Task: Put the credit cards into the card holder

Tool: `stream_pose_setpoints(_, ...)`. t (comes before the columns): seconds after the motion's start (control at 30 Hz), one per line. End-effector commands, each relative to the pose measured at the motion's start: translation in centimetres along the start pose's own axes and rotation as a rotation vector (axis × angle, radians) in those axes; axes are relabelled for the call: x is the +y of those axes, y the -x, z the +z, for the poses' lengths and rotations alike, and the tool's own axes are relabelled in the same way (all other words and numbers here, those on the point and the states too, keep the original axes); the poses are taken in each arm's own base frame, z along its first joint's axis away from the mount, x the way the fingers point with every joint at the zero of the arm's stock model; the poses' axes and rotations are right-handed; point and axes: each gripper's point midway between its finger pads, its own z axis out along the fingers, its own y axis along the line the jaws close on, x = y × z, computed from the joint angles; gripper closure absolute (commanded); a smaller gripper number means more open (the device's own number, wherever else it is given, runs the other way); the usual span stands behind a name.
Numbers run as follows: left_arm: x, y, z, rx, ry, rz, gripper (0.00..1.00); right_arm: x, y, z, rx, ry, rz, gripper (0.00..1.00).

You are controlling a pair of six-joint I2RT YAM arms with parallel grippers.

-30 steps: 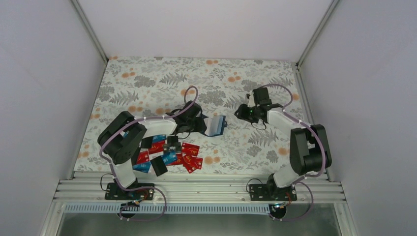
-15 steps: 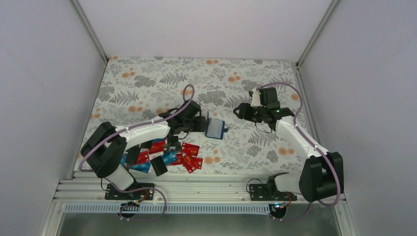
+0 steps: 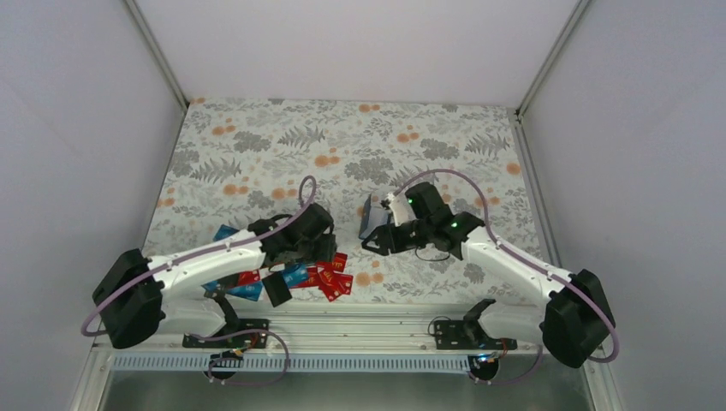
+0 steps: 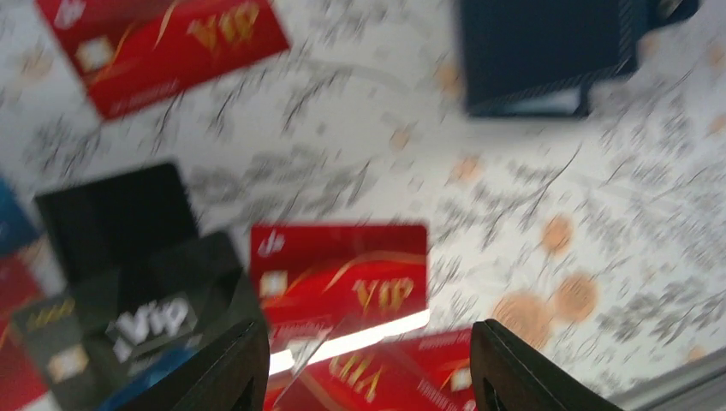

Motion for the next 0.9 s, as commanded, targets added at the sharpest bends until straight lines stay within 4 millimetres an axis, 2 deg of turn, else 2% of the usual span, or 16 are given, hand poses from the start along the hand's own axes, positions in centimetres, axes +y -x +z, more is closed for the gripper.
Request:
stream_pose_setpoints(0.0,3.2,-3.9,-1.6,0.068,0.128,-0.083,0.39,3.7,-1.0,1.2,0.023,0.093,-0.117,0.44)
stream_pose_setpoints(0.17,5.4,-7.2,-3.7,0.100,0.200,-0.206,0.31,5.9,-0.8,3.7,0.057,0.118,-0.212,0.46)
stream_pose_setpoints(0.23,6.6,-8.6,-4.4,0.118,0.235,-0.286,0.24,5.8,-0.1,4.7,0.056,0.102,-0.217,0.47)
stream_pose_setpoints(0.4,8.9,-11.7,-5.5,0.185,0.295,-0.409,0.17,5.6,1.2,6.6,0.066,0.093,-0.220,0.48)
stream_pose_setpoints(0.53,10.0,-14.0,-5.4,0.249,0.328,-0.473,0.12,4.9,1.2,8.1,0.100,0.084,-0.208,0.48)
stream_pose_setpoints(0.67,10.7,-15.3,-5.0,0.285,0.361,-0.521,0.07,3.9,1.0,9.2,0.123,0.066,-0.203,0.49)
stream_pose_setpoints(0.87,10.6,-16.0,-3.5,0.280,0.322,-0.613,0.07,3.5,0.7,9.9,0.144,0.066,-0.214,0.49)
